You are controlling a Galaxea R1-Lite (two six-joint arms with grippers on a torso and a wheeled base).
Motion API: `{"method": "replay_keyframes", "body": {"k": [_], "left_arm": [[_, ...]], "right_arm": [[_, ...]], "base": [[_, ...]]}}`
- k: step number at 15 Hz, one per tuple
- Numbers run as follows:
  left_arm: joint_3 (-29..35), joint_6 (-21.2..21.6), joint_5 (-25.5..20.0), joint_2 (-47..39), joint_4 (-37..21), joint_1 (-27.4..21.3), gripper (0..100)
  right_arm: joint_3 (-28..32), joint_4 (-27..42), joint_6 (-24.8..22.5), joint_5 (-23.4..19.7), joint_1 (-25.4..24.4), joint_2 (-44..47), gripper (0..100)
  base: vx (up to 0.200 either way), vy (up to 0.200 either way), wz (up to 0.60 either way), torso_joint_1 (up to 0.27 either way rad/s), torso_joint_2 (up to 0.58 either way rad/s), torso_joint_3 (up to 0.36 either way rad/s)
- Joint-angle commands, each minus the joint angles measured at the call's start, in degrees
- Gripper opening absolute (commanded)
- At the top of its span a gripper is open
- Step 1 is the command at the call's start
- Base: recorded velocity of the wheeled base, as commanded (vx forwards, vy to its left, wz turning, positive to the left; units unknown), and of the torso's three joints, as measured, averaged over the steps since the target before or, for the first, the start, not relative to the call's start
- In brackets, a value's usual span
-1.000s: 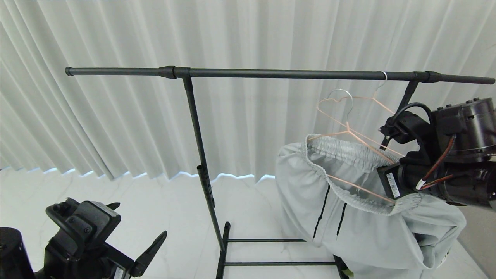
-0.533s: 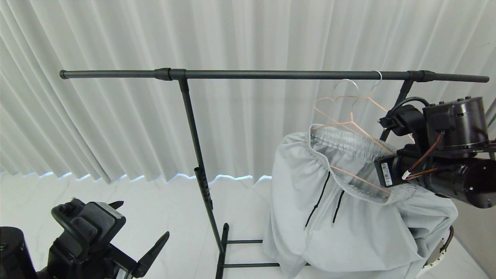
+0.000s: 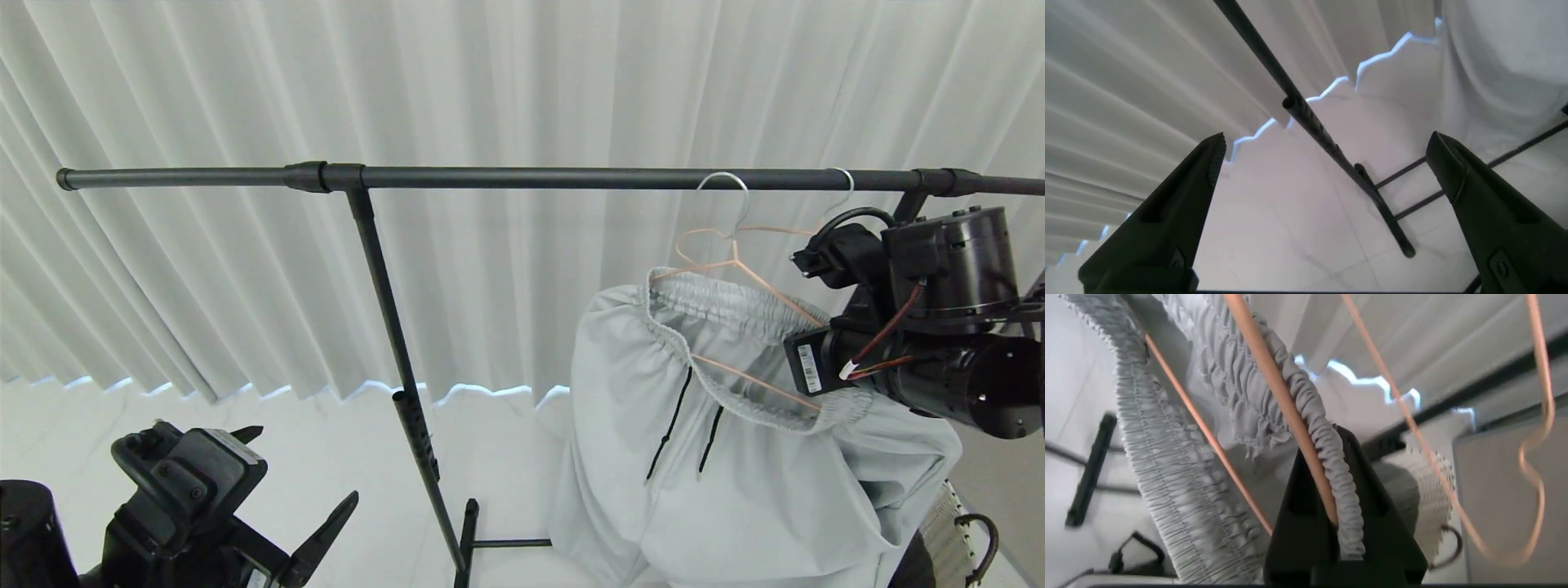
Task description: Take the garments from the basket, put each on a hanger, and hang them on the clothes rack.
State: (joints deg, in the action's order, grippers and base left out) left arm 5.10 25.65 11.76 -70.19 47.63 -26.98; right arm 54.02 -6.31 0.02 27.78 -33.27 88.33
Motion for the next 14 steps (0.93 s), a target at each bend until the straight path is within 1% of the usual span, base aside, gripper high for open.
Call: {"method": "replay_keyframes", "body": {"k": [1, 2, 5, 7, 10, 12, 14], "left_arm": [[0.0, 0.02, 0.01, -0.03, 0.01, 0.0, 100], [0.0, -0.07, -0.07, -0.03, 0.01, -0.09, 100], [-0.17, -0.07, -0.07, 0.06, 0.01, -0.53, 100], [-0.09, -0.07, -0.07, 0.06, 0.01, -0.53, 100], [-0.17, -0.07, -0.07, 0.23, 0.01, -0.53, 100], [-0.17, 0.02, -0.07, 0.23, 0.01, -0.53, 100], [-0.09, 0.02, -0.07, 0.23, 0.01, -0.53, 100]], "right_arm": [[0.04, -0.01, -0.02, -0.01, -0.04, 0.08, 0], [-0.05, -0.72, -0.02, 0.43, -0.04, 0.26, 0], [0.21, -3.27, -0.02, 1.13, 0.22, 1.4, 0], [1.44, -3.62, 0.06, 1.13, 0.84, 2.37, 0], [6.54, -3.62, 0.06, 1.22, 3.21, 7.2, 0], [7.51, -3.7, 0.15, 1.22, 3.82, 9.05, 0], [7.33, -5.55, 0.94, 1.49, 3.82, 11.16, 0]], "base": [[0.2, 0.0, 0.0, 0.007, 0.0, 0.007], [0.2, 0.0, 0.0, 0.002, 0.01, 0.007], [0.0, 0.0, 0.0, 0.0, 0.0, 0.0], [0.0, 0.0, 0.0, 0.0, 0.0, 0.0], [0.0, 0.0, 0.0, 0.0, 0.0, 0.0], [0.0, 0.0, 0.0, 0.0, 0.0, 0.0], [0.0, 0.0, 0.0, 0.0, 0.0, 0.0]]}}
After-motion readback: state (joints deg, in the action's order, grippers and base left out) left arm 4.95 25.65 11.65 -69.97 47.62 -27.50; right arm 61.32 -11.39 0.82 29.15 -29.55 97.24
